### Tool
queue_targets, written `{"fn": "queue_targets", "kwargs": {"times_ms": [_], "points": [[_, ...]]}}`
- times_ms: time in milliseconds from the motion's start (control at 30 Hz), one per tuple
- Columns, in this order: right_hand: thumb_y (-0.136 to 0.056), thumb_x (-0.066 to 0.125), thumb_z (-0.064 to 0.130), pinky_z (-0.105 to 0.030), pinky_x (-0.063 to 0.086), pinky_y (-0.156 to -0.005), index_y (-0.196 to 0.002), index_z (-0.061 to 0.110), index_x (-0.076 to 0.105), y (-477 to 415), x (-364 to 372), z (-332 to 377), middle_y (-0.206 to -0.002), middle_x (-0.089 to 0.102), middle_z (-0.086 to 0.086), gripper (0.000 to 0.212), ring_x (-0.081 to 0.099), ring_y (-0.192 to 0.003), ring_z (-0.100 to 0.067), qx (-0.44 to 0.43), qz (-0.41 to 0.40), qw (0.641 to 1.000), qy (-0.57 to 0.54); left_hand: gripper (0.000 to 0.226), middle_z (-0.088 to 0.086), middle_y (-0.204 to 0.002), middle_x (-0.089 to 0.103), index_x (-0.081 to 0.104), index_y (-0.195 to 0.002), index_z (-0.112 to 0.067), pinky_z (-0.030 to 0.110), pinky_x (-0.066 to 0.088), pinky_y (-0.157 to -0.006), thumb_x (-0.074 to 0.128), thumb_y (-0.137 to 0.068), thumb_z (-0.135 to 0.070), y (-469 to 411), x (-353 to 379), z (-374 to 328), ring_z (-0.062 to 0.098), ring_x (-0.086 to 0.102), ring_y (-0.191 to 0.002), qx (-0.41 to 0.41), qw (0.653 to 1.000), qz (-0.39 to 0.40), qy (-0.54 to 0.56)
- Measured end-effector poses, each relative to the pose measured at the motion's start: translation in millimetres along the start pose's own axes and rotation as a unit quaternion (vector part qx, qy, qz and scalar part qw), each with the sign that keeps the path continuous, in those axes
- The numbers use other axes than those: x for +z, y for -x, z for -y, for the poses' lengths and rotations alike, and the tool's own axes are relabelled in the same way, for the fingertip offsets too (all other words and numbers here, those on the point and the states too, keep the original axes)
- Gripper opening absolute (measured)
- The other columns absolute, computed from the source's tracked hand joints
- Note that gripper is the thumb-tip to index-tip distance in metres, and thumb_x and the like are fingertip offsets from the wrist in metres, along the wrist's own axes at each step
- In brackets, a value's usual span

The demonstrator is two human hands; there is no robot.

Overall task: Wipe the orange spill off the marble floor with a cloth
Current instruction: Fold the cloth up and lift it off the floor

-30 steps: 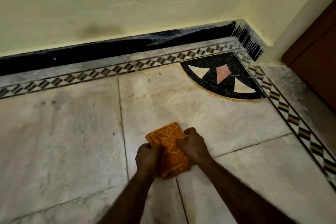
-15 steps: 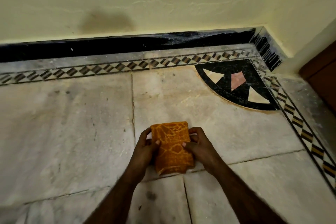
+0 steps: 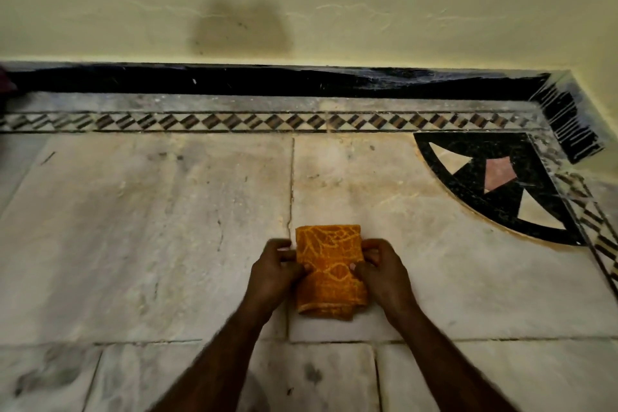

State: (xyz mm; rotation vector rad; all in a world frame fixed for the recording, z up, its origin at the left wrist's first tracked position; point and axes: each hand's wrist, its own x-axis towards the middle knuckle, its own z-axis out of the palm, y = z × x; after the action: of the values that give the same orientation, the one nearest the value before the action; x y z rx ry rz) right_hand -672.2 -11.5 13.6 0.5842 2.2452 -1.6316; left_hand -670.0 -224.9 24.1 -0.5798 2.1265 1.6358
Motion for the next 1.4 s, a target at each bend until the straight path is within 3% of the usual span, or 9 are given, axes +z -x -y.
{"fn": "queue_targets", "kwargs": {"times_ms": [233,400,567,733,867,1100,1267,1333,1400], "points": [[-0.08,0.086,0.032,-0.023,0.045,-0.067,-0.101,0.014,0.073,5,0,-4,-0.092,0.07,0.003,0.03,0.064,-0.083,-0.013,0.012,-0.054,0.987,0.148,0.032,-0.001,-0.099,0.068,0.064,-0.102,-0.018,0.026,0.045,-0.073,0.064,-0.093,-0.049,9,21,8,0.012,0.061,-0.086,0.033,0.962,-0.074,-0.261],[-0.08,0.084,0.045,-0.03,0.048,-0.071,-0.088,0.019,0.073,2,-10,9,-0.082,0.07,0.007,0.03,0.066,-0.081,-0.014,0.033,-0.037,0.982,0.182,0.03,0.001,-0.094,0.068,0.062,-0.096,-0.019,0.032,0.051,-0.073,0.061,-0.094,-0.049,7,11,-9,0.019,0.065,-0.087,0.035,0.959,-0.066,-0.273],[-0.079,0.087,0.02,-0.048,0.064,-0.076,-0.084,0.004,0.072,-7,-18,29,-0.084,0.077,-0.018,0.022,0.074,-0.074,-0.03,0.113,0.013,0.993,0.01,0.014,0.013,-0.078,0.073,0.067,-0.09,-0.005,0.038,0.062,-0.065,0.068,-0.092,-0.018,-1,1,-44,0.024,0.073,-0.071,-0.119,0.985,0.064,0.112],[-0.1,0.063,0.018,-0.038,0.064,-0.07,-0.11,0.002,0.069,-44,-39,71,-0.101,0.076,-0.021,0.021,0.075,-0.084,-0.029,0.168,0.043,0.932,-0.318,0.015,0.021,-0.101,0.072,0.063,-0.108,-0.001,0.041,0.063,-0.077,0.058,-0.097,-0.01,-36,-11,-75,0.03,0.073,-0.086,-0.172,0.868,0.086,0.458],[-0.1,0.052,-0.001,-0.034,0.063,-0.074,-0.125,-0.001,0.061,-51,-21,45,-0.101,0.072,-0.019,0.027,0.071,-0.086,-0.029,0.156,-0.009,0.957,-0.244,0.017,0.027,-0.128,0.063,0.054,-0.11,0.001,0.054,0.061,-0.083,0.044,-0.096,0.002,-48,-2,-58,0.041,0.069,-0.109,-0.174,0.824,0.09,0.532],[-0.088,0.078,0.024,-0.036,0.054,-0.092,-0.107,0.019,0.075,-42,-10,34,-0.109,0.075,-0.002,0.019,0.07,-0.101,-0.022,0.003,0.005,0.99,0.144,0.032,0.014,-0.102,0.07,0.054,-0.129,-0.002,0.033,0.059,-0.071,0.046,-0.101,-0.015,-61,26,-80,0.025,0.069,-0.09,-0.199,0.866,0.097,0.449],[-0.088,0.076,0.015,-0.025,0.042,-0.105,-0.15,0.025,0.05,-57,-2,67,-0.146,0.059,-0.004,0.068,0.055,-0.133,-0.024,-0.08,0.084,0.977,0.18,0.025,0.019,-0.131,0.065,0.054,-0.114,-0.006,0.046,0.05,-0.1,0.044,-0.103,-0.026,-67,13,-101,0.034,0.062,-0.122,-0.135,0.827,0.108,0.535],[-0.089,0.076,0.019,-0.034,0.042,-0.111,-0.154,0.021,0.043,-63,-4,66,-0.151,0.054,-0.008,0.073,0.052,-0.136,-0.028,-0.053,0.036,0.988,0.14,0.017,0.018,-0.116,0.071,0.06,-0.108,-0.013,0.038,0.053,-0.082,0.048,-0.102,-0.023,-66,8,-92,0.028,0.068,-0.102,-0.097,0.886,0.033,0.452],[-0.092,0.074,0.029,-0.029,0.042,-0.097,-0.145,0.014,0.05,-57,-4,52,-0.143,0.06,-0.011,0.06,0.056,-0.129,-0.03,-0.014,-0.017,0.984,0.179,0.018,0.027,-0.103,0.071,0.068,-0.104,-0.013,0.031,0.049,-0.066,0.057,-0.094,-0.024,-64,11,-67,0.027,0.066,-0.081,-0.072,0.981,-0.07,0.168]]}}
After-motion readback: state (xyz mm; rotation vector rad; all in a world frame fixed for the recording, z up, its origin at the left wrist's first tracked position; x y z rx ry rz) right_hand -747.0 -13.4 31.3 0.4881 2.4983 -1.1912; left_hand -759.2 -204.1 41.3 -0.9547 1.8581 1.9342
